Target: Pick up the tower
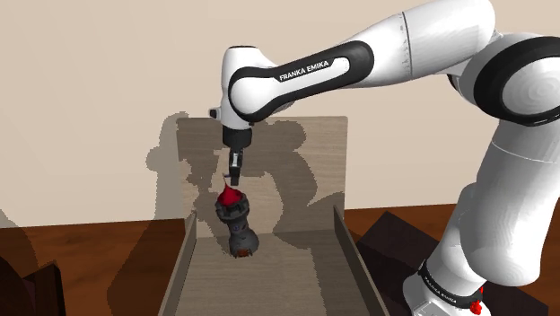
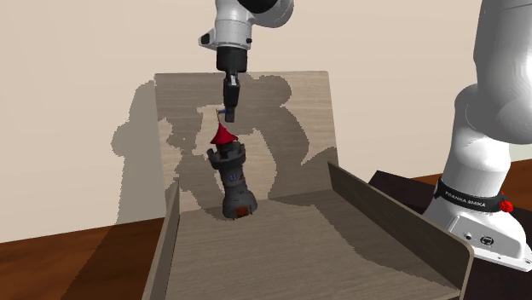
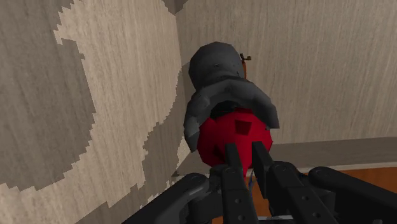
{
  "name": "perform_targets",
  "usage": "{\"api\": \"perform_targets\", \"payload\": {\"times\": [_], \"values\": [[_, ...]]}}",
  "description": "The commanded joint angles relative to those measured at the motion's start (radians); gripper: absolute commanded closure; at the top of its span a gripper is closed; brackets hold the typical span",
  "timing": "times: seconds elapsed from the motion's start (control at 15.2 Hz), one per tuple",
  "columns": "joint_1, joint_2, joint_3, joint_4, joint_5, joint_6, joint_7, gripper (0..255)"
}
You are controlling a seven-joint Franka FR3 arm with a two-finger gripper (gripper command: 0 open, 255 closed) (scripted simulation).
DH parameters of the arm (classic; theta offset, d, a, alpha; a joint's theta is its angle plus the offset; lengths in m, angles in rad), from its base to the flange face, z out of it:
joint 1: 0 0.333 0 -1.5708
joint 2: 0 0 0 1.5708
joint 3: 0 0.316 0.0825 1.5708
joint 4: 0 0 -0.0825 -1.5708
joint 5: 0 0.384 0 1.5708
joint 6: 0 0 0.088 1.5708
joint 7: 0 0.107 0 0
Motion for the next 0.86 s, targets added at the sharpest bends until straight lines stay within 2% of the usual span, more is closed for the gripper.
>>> {"api": "perform_targets", "payload": {"times": [0.0,0.66,0.79], "values": [[0.0,-0.007,0.0,0.019,-0.001,-0.024,0.004,255],[-0.002,-0.026,-0.001,0.129,-0.004,-0.152,0.022,255],[-0.002,-0.026,-0.001,0.131,-0.004,-0.154,0.022,255]]}}
